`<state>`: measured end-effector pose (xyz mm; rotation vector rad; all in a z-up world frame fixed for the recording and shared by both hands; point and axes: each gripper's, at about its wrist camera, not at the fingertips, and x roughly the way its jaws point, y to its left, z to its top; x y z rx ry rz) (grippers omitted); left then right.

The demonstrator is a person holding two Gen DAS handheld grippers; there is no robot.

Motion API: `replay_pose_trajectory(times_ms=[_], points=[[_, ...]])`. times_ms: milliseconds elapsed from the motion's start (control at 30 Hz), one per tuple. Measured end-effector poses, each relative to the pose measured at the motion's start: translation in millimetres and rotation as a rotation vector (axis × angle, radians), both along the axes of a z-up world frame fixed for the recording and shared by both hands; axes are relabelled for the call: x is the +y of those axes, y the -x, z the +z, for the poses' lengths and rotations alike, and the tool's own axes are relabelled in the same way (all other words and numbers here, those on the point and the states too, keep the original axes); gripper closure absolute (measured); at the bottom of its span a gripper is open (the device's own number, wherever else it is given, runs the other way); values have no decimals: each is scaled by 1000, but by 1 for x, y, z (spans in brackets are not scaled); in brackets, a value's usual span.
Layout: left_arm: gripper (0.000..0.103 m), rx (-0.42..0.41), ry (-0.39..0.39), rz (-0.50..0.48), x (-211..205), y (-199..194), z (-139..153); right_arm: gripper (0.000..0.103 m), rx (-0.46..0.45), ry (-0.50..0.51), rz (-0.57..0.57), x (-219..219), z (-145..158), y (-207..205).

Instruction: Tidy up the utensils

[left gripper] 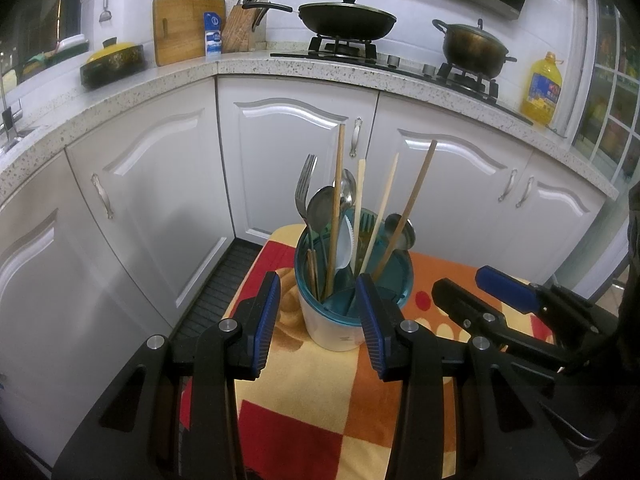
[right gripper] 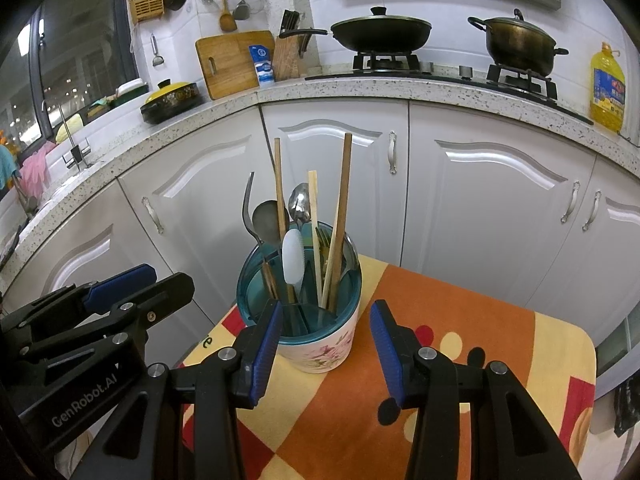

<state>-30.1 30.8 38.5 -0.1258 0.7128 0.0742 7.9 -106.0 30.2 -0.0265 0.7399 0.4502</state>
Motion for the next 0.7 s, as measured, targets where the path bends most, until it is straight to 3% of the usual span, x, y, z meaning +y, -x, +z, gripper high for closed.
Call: replay_pose_trajectory(times_ms=[700], points=[[65,2,-10,-14,-6,-3,-5,58,17,-9,-42,-23,-10,-5]])
